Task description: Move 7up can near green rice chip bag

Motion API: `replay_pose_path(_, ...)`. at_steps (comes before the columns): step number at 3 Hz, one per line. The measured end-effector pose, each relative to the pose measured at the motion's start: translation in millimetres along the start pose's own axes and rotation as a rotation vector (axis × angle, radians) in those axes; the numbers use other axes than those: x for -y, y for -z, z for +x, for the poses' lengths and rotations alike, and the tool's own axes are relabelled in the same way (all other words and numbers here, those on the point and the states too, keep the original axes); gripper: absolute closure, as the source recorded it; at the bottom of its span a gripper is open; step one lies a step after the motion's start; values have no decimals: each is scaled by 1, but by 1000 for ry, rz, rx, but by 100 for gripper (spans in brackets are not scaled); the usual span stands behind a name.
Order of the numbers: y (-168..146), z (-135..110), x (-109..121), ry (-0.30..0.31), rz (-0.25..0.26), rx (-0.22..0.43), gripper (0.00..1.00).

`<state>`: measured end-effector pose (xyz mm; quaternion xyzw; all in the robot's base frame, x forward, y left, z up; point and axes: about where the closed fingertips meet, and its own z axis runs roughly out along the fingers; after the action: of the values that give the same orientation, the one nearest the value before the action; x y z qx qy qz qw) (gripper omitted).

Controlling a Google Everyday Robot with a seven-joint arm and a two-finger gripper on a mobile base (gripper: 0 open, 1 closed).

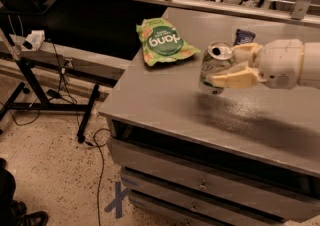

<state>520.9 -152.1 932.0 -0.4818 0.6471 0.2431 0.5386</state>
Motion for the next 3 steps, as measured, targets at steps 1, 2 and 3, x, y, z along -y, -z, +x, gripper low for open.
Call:
replay_pose_path(1, -45, -9, 35, 24, 14, 37, 100)
replay_pose_path(2, -82, -11, 74, 42, 52, 40, 100)
replay_pose_path(3, -97, -5, 119, 49, 110, 17, 100)
